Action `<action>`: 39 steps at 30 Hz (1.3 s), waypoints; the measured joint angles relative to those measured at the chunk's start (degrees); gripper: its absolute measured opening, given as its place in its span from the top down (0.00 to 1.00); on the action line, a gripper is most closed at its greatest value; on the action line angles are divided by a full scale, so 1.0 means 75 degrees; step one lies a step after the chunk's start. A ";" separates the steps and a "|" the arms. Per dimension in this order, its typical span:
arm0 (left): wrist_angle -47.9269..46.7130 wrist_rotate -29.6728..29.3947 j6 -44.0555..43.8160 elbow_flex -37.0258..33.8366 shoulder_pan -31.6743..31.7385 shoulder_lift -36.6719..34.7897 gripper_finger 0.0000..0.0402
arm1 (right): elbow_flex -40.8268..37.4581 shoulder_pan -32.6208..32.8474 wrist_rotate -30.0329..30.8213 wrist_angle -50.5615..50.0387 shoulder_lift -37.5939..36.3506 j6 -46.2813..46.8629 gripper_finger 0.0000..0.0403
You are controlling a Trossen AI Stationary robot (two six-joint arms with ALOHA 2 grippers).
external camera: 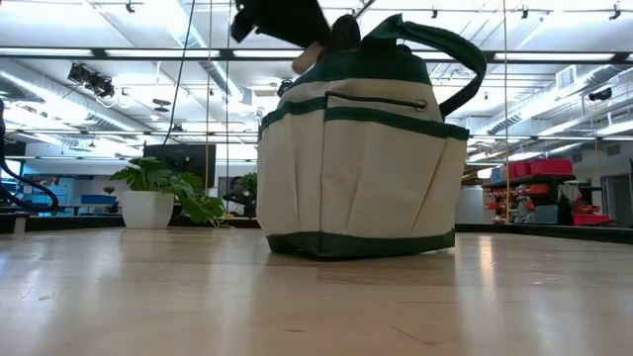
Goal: Pick & Place Garden tools in Gardening bag
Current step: Put the light brown rake into the green gardening bag
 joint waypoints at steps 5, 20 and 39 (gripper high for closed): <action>0.0685 0.0595 0.0771 0.0000 0.0039 0.0000 0.82 | 0.0000 0.0102 0.0207 -0.0040 -0.0003 0.0100 1.00; 0.1525 0.2628 0.1694 0.0000 0.0599 0.0003 0.82 | 0.0000 0.0126 0.0406 -0.0156 -0.0003 0.0458 1.00; 0.2502 0.5037 0.2680 -0.0003 0.1393 0.0128 0.82 | 0.0000 0.0426 0.0799 -0.0190 -0.0003 0.0481 1.00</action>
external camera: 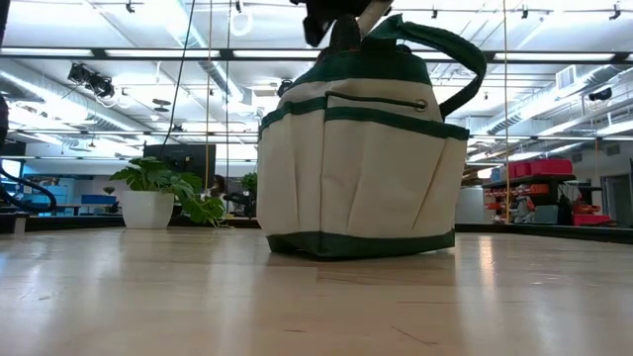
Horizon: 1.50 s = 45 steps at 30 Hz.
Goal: Pick & Place Garden tools in Gardening bag
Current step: Put the light brown rake into the green gardening bag
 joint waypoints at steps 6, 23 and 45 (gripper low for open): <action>0.0490 0.0384 0.0179 -0.0126 0.0059 0.0256 0.82 | 0.0000 0.0000 0.0000 -0.0008 0.0000 0.0002 1.00; 0.4623 0.1052 -0.0138 -0.2654 0.0208 0.0137 0.82 | 0.0000 0.0023 -0.0002 -0.0077 0.0000 0.0116 1.00; 0.5352 0.0632 -0.0053 -0.2879 0.0076 0.0196 0.82 | 0.0000 0.0023 -0.0003 -0.0067 0.0000 0.0151 1.00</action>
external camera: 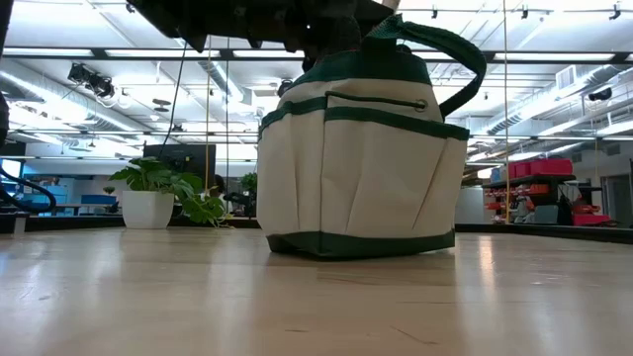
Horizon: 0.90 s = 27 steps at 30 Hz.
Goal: Pick & Place Garden tools in Gardening bag
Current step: Put the light brown rake into the green gardening bag
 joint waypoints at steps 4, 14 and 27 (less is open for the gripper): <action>0.0099 -0.0024 0.0009 0.0000 -0.0012 0.0050 0.82 | 0.0000 -0.0055 0.0286 -0.0389 0.0000 0.0447 0.99; 0.0244 -0.0106 0.0111 0.0009 -0.0154 0.0471 0.82 | 0.0000 -0.0219 0.1015 -0.1542 -0.0003 0.2099 0.92; 0.0374 -0.0179 0.0152 0.0009 -0.0204 0.0583 0.82 | 0.0000 -0.0486 0.0927 -0.1794 -0.0003 0.2431 0.75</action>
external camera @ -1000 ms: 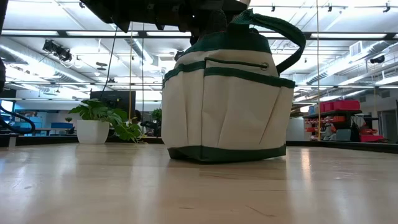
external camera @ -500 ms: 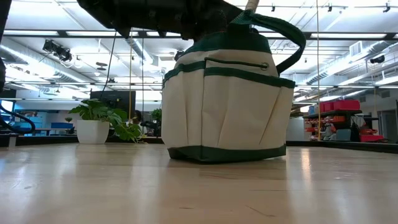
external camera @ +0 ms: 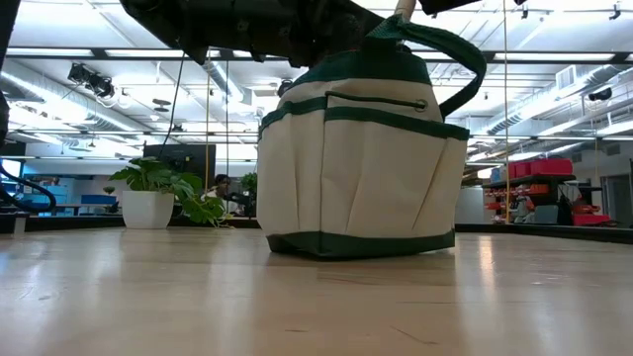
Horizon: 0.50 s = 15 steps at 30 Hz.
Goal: Pick & Place Garden tools in Gardening bag
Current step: Put the light brown rake into the green gardening bag
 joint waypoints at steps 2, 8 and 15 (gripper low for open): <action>-0.0003 0.0000 0.0009 0.0000 0.0000 0.0000 0.82 | 0.0000 0.0003 0.0054 0.0003 0.0000 -0.0006 0.71; -0.0013 -0.0155 0.0119 0.0000 0.0003 0.0000 0.82 | 0.0000 -0.0024 0.0101 0.0169 0.0000 -0.0138 0.57; -0.0006 -0.0198 0.0163 0.0000 0.0006 0.0000 0.82 | 0.0000 -0.0126 0.0263 0.0356 0.0000 -0.0373 0.50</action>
